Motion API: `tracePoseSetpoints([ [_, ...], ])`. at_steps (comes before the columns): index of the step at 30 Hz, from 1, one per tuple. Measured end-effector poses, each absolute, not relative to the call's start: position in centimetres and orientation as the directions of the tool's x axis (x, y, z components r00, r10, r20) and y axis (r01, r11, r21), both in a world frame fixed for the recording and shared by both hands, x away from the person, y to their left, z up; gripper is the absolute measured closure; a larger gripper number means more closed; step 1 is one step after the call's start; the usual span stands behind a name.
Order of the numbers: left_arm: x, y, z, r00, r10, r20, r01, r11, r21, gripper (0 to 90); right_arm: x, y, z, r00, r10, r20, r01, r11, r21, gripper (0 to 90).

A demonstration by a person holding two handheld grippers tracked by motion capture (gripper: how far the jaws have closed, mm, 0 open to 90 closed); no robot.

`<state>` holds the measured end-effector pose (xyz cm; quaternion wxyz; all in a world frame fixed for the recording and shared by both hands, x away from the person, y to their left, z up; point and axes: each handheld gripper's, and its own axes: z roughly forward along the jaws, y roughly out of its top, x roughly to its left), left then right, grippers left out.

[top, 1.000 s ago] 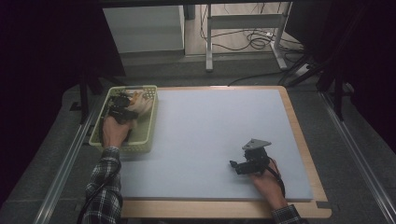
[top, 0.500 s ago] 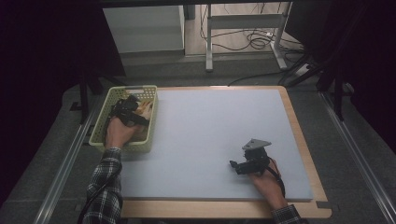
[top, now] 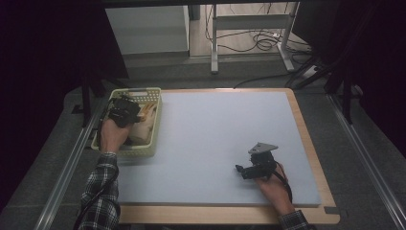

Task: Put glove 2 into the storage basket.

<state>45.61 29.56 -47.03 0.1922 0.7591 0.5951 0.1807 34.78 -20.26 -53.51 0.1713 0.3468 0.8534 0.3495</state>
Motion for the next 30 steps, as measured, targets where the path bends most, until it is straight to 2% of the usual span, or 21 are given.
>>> tracePoseSetpoints([
  [2,45.9,29.9,-47.6,0.214,0.976,0.046,0.845,-0.208,0.492,75.5,34.8,-20.3,-53.5,-0.701,0.712,-0.050,0.473,0.515,0.715,10.8],
  [4,46.3,29.9,-48.2,0.206,0.977,0.049,0.860,-0.205,0.467,79.4,34.8,-20.3,-53.5,-0.701,0.712,-0.049,0.473,0.515,0.715,10.8],
  [11,47.1,28.5,-49.3,0.246,0.969,0.022,0.878,-0.232,0.419,86.6,34.8,-20.3,-53.5,-0.701,0.712,-0.049,0.473,0.515,0.715,10.8],
  [15,47.1,28.1,-49.3,0.256,0.966,0.027,0.875,-0.244,0.418,87.4,34.8,-20.3,-53.5,-0.701,0.712,-0.049,0.473,0.515,0.715,10.8],
  [17,47.1,28.5,-49.3,0.247,0.969,0.024,0.874,-0.234,0.425,84.8,34.8,-20.3,-53.5,-0.701,0.712,-0.050,0.472,0.515,0.715,10.8],
  [19,47.0,28.9,-49.2,0.227,0.973,0.033,0.871,-0.218,0.440,76.9,34.8,-20.3,-53.5,-0.701,0.712,-0.050,0.472,0.515,0.715,10.8],
  [30,45.4,31.1,-48.3,0.205,0.978,-0.038,0.812,-0.148,0.565,54.5,34.8,-20.3,-53.5,-0.701,0.712,-0.050,0.472,0.515,0.715,10.8],
])
